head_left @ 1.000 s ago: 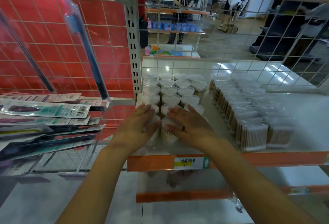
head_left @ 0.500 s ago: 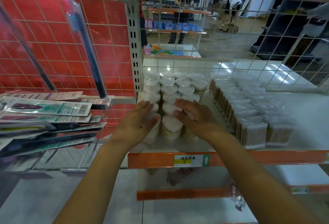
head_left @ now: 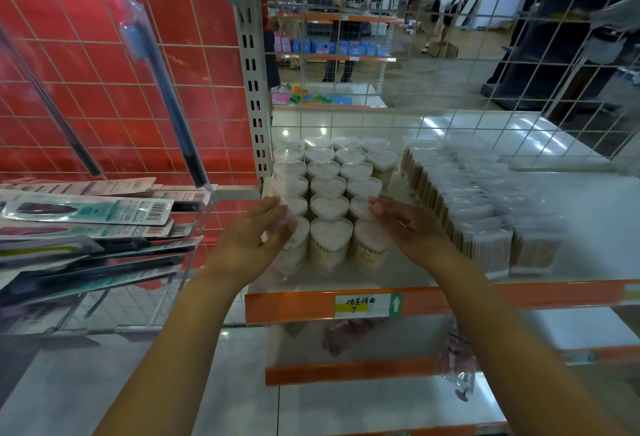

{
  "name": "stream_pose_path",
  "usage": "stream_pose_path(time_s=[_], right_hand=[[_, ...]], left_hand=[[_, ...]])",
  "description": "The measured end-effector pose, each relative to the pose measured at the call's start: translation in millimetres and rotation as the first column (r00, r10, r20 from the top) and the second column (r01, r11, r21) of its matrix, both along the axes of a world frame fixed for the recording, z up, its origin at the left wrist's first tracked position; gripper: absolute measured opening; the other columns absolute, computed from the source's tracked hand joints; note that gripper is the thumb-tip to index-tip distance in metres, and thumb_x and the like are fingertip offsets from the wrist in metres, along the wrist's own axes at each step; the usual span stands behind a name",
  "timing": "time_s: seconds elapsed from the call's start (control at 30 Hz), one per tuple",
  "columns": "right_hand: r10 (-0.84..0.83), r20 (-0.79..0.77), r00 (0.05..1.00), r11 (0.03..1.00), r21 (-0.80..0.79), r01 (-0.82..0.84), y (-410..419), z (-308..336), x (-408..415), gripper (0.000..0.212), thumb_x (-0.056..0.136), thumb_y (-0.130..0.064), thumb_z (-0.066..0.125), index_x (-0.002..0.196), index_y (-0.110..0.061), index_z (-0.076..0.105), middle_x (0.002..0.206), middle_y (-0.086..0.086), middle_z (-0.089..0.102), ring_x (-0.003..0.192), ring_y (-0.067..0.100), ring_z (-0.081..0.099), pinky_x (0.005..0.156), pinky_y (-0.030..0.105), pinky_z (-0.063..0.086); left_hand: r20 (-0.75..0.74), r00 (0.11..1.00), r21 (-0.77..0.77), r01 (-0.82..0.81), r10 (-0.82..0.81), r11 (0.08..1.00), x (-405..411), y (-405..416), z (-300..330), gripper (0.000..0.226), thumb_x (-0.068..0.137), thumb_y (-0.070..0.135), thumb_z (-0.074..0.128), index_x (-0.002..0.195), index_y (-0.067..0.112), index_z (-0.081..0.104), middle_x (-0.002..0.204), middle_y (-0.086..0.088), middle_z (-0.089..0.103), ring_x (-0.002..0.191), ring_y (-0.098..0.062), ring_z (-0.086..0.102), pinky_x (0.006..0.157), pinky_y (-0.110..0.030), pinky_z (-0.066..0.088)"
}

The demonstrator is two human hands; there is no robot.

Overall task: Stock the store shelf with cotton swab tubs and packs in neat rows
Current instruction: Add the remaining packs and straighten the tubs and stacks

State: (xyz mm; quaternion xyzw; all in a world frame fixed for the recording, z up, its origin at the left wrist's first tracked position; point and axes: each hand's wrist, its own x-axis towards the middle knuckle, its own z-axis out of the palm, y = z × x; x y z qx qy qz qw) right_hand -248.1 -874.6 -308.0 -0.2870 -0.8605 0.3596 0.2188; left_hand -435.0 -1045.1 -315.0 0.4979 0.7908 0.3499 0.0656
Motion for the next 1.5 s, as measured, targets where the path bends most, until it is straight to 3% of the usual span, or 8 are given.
stream_pose_path(time_s=[0.33,0.47,0.53,0.77,0.97,1.13,1.37,1.5], right_hand=[[0.037,-0.046,0.998,0.997,0.075,-0.033,17,19,-20,0.041,0.096,-0.035,0.042,0.129,-0.014,0.053,0.139,-0.002,0.045,0.131,0.002,0.029,0.109,0.026,0.026],[0.124,0.078,0.989,0.986,0.102,-0.132,21,20,-27,0.034,0.096,-0.038,0.039,0.115,-0.02,0.062,0.119,0.0,0.061,0.112,0.005,0.05,0.093,0.024,0.037],[0.115,0.121,0.986,0.984,0.12,-0.129,22,17,-28,0.04,0.097,-0.035,0.04,0.125,-0.012,0.056,0.134,0.006,0.052,0.121,0.005,0.041,0.096,0.013,0.028],[0.052,0.292,0.955,0.974,0.197,-0.114,16,10,-33,0.053,0.096,-0.047,0.029,0.136,-0.016,0.046,0.152,0.004,0.027,0.142,0.014,0.016,0.115,0.034,0.008],[0.048,0.274,0.961,0.982,0.161,-0.095,16,10,-35,0.055,0.095,-0.049,0.031,0.14,-0.017,0.039,0.153,0.002,0.024,0.143,0.013,0.011,0.116,0.037,0.001],[0.158,0.218,0.963,0.965,0.174,-0.198,8,17,-52,0.064,0.091,-0.052,0.039,0.142,-0.014,0.035,0.152,-0.001,0.027,0.143,0.011,0.012,0.115,0.051,-0.003],[0.268,0.236,0.934,0.93,0.19,-0.315,0,19,-60,0.044,0.094,-0.043,0.045,0.129,-0.017,0.054,0.147,-0.002,0.038,0.139,0.008,0.023,0.112,0.046,-0.008],[0.271,0.19,0.943,0.946,0.128,-0.298,2,17,-63,0.049,0.091,-0.044,0.048,0.129,-0.014,0.054,0.142,0.0,0.045,0.134,0.011,0.035,0.116,0.047,0.011]], left_hand=[[-0.104,0.994,0.004,0.014,-0.013,1.0,-13,19,27,0.049,0.094,0.039,0.043,0.136,0.015,0.046,0.147,-0.001,0.036,0.136,-0.015,0.031,0.106,-0.027,0.025],[-0.097,0.991,-0.21,0.068,-0.09,0.975,-17,34,28,0.055,0.095,0.046,0.039,0.14,0.014,0.039,0.151,0.001,0.029,0.14,-0.014,0.024,0.11,-0.026,0.019],[-0.097,0.985,-0.338,0.105,-0.145,0.935,-18,36,27,0.075,0.089,0.066,0.027,0.141,0.013,0.038,0.152,0.0,0.026,0.141,-0.015,0.021,0.112,-0.028,0.017],[-0.058,0.995,-0.249,0.07,-0.087,0.966,-14,35,24,0.055,0.095,0.041,0.043,0.142,0.013,0.035,0.152,0.0,0.027,0.14,-0.016,0.023,0.109,-0.026,0.019],[-0.067,0.987,-0.366,0.113,-0.147,0.924,-24,38,25,0.097,0.07,0.078,0.021,0.139,0.014,0.042,0.151,-0.001,0.03,0.139,-0.015,0.025,0.112,-0.03,0.02],[-0.135,0.984,-0.25,0.082,-0.119,0.965,-16,45,34,0.049,0.095,0.034,0.047,0.131,0.001,0.047,0.141,-0.011,0.043,0.126,-0.027,0.043,0.098,-0.031,0.032],[-0.22,0.961,-0.226,0.117,-0.168,0.967,-18,44,25,0.044,0.096,0.032,0.045,0.132,0.007,0.048,0.147,-0.006,0.036,0.132,-0.022,0.038,0.101,-0.028,0.03],[-0.247,0.951,-0.168,0.147,-0.186,0.975,-18,45,24,0.054,0.092,0.044,0.047,0.123,0.0,0.054,0.137,-0.013,0.047,0.121,-0.027,0.048,0.097,-0.036,0.036]])
